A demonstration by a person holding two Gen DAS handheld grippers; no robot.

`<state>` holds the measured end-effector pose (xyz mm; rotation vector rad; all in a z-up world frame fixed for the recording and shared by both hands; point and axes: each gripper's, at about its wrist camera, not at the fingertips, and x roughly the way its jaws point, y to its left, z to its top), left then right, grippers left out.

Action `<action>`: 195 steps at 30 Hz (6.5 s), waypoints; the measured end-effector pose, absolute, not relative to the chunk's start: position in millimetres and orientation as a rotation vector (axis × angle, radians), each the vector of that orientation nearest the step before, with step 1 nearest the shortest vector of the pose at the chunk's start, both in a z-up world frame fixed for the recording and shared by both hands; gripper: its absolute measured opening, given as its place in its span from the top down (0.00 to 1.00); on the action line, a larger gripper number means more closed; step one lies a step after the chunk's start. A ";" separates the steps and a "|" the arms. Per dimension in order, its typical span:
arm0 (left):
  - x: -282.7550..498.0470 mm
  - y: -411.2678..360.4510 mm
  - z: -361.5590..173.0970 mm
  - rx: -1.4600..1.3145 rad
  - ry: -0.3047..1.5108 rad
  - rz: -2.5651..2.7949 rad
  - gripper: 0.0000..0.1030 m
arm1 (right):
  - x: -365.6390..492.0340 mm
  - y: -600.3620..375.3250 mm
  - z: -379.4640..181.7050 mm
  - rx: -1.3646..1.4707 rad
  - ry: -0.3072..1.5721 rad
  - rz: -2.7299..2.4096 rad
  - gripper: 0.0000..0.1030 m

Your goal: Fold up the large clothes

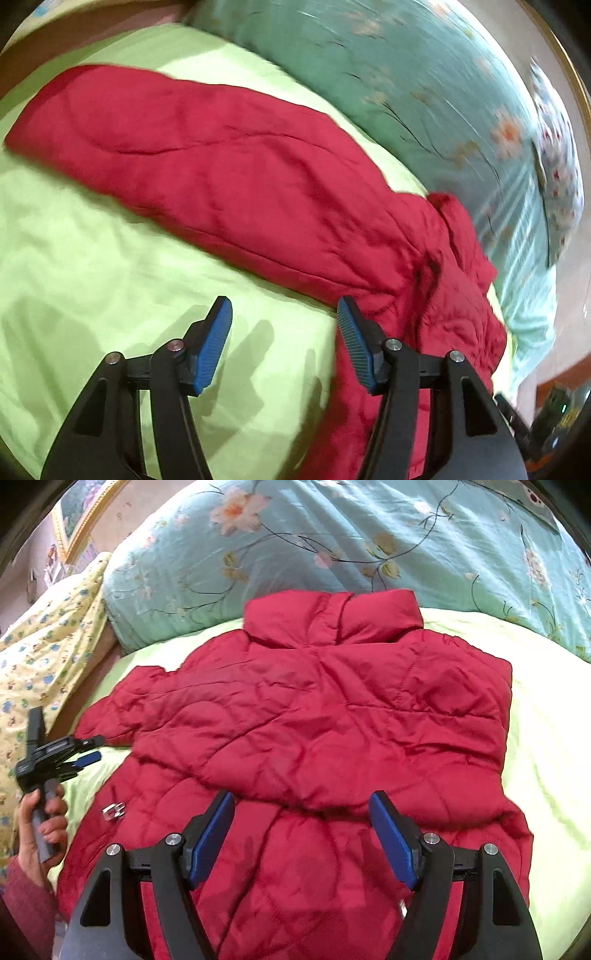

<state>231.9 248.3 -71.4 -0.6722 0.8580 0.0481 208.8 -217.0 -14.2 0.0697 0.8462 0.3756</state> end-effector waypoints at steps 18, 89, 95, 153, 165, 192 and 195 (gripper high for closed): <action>227.8 383.2 -100.9 -0.920 0.716 0.325 0.44 | 136.8 -201.2 -6.3 0.090 0.843 0.435 0.26; 247.9 11.0 30.7 -0.363 0.639 -0.471 0.90 | 140.2 -279.0 -2.2 0.293 0.827 0.361 0.26; 255.1 -32.9 18.0 -0.296 0.680 -0.502 0.90 | 141.6 -301.0 -1.2 0.350 0.810 0.341 0.26; 319.7 48.1 -26.5 -0.238 0.851 -0.296 0.72 | 291.0 -328.2 -37.2 0.398 0.828 0.203 0.90; 320.4 37.8 -51.2 -0.194 0.883 -0.274 0.72 | 254.7 -275.7 30.4 0.180 0.678 0.227 0.60; 310.2 64.0 -54.2 -0.179 0.903 -0.236 0.72 | 275.9 -248.8 -28.8 0.124 0.842 0.162 0.62; 308.8 66.0 -53.0 -0.195 0.898 -0.243 0.72 | 281.6 -249.8 -42.8 0.107 0.903 0.136 0.62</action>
